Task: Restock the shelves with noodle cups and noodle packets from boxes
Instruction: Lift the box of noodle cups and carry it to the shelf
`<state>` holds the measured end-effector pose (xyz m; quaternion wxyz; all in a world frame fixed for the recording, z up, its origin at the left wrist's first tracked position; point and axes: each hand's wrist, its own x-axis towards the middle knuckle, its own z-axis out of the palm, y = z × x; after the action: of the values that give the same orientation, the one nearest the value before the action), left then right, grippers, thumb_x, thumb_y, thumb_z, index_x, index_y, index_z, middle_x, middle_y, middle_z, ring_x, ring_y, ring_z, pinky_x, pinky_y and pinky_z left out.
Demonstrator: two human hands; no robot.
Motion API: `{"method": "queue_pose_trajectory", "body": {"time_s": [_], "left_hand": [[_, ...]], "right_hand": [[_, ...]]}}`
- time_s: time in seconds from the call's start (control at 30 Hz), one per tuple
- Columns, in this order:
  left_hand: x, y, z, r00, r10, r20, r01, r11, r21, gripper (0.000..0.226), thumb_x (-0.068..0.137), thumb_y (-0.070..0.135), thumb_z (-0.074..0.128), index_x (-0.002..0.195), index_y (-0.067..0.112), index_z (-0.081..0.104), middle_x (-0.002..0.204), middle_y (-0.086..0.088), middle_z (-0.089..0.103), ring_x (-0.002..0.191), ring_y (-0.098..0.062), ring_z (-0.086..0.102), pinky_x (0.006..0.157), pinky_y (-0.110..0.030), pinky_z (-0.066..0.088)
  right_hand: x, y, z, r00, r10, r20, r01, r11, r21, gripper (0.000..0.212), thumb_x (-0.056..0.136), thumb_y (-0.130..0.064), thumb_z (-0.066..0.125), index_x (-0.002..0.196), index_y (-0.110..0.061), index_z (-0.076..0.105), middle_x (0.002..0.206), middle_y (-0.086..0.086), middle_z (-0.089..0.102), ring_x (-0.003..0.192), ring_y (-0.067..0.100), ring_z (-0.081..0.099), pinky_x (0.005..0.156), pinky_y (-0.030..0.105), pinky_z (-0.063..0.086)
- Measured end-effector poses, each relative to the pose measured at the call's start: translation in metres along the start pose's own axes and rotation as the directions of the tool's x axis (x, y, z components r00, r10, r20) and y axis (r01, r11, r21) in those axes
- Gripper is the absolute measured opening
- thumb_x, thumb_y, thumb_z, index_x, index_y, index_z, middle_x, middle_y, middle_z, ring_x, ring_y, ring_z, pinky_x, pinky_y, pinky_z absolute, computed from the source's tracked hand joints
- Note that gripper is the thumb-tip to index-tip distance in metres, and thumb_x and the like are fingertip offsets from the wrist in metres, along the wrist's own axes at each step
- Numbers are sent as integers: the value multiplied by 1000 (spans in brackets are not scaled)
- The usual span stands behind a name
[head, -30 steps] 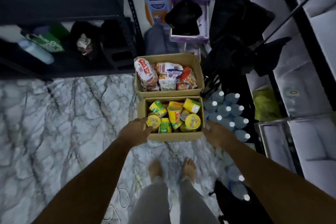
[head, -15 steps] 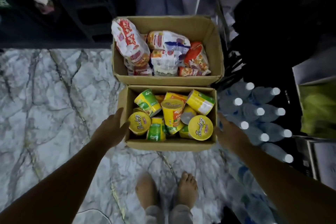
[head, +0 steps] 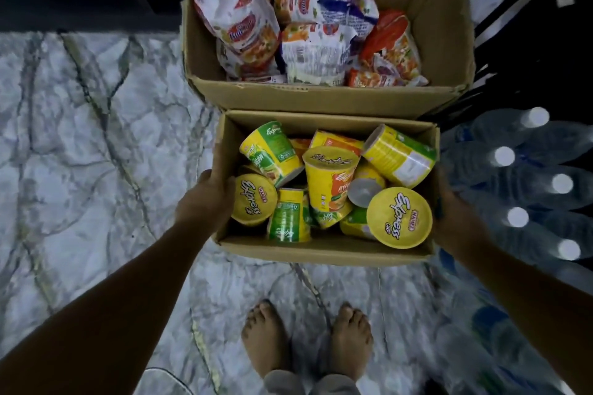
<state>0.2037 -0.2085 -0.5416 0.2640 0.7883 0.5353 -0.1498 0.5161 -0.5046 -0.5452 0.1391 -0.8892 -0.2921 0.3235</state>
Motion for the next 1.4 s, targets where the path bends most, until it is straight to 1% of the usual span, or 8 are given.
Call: {"method": "queue_pose_trajectory", "body": {"time_s": [0.2, 0.33, 0.47, 0.7, 0.97, 1.1, 1.27, 1.4], "left_hand": [[8, -9, 18, 996, 51, -73, -55, 997, -57, 76, 107, 38, 40, 159, 41, -16, 106, -26, 65, 88, -46, 65, 79, -52, 54], [8, -8, 23, 990, 64, -127, -76, 992, -97, 77, 108, 31, 43, 162, 37, -11, 92, -31, 67, 82, -48, 65, 73, -49, 51], [6, -5, 24, 982, 68, -175, -90, 989, -120, 74, 109, 28, 43, 164, 36, -6, 86, -33, 65, 80, -51, 64, 70, -49, 49], [5, -4, 22, 980, 98, -173, -116, 988, -98, 75, 109, 19, 42, 165, 30, -6, 68, -9, 47, 63, -38, 54, 63, -43, 41], [-18, -18, 15, 976, 138, -168, -148, 988, -48, 75, 107, 12, 46, 166, 21, 1, 66, -26, 56, 66, -50, 60, 60, -42, 37], [-47, -22, -9, 977, 136, -163, -144, 989, -41, 74, 107, 13, 44, 166, 22, 0, 76, -35, 62, 72, -53, 61, 64, -47, 41], [-95, -26, -55, 982, 116, -149, -123, 992, -38, 75, 108, 19, 41, 165, 29, -7, 74, -30, 62, 71, -48, 61, 63, -47, 42], [-149, -22, -104, 986, 73, -149, -81, 996, -49, 76, 108, 21, 41, 164, 32, -9, 68, -17, 55, 66, -40, 56, 63, -43, 39]], "right_hand": [[6, 2, 14, 998, -8, -58, 7, 1000, -17, 99, 101, -35, 62, 153, -55, -20, 121, 24, 67, 100, 44, 67, 83, 52, 55], [11, 12, 20, 997, 6, -75, -7, 1000, -11, 96, 104, -36, 56, 147, -60, -27, 100, 23, 68, 82, 40, 68, 71, 45, 53], [12, 16, 24, 994, 48, -103, -52, 998, -38, 88, 107, -40, 47, 153, -49, -27, 72, 12, 61, 57, 26, 57, 57, 37, 48], [13, 19, 24, 997, 12, -81, -19, 997, -78, 93, 105, -27, 55, 160, -30, -20, 67, -2, 50, 54, 12, 47, 55, 29, 33], [-19, 9, 22, 994, -54, -92, 49, 997, -60, 88, 106, -22, 53, 162, -17, -14, 63, 3, 52, 50, 14, 47, 49, 24, 27], [-51, -3, 13, 993, -63, -96, 62, 998, -14, 88, 104, -20, 56, 163, -17, -10, 69, 18, 61, 59, 35, 61, 57, 41, 50], [-100, -28, -21, 997, -51, -63, 51, 999, 4, 95, 102, -22, 60, 162, -24, -14, 85, 28, 68, 73, 43, 67, 68, 54, 56], [-146, -59, -63, 996, -67, -65, 65, 998, -24, 91, 102, -22, 59, 163, -16, -9, 70, 12, 55, 63, 34, 58, 62, 38, 44]]}}
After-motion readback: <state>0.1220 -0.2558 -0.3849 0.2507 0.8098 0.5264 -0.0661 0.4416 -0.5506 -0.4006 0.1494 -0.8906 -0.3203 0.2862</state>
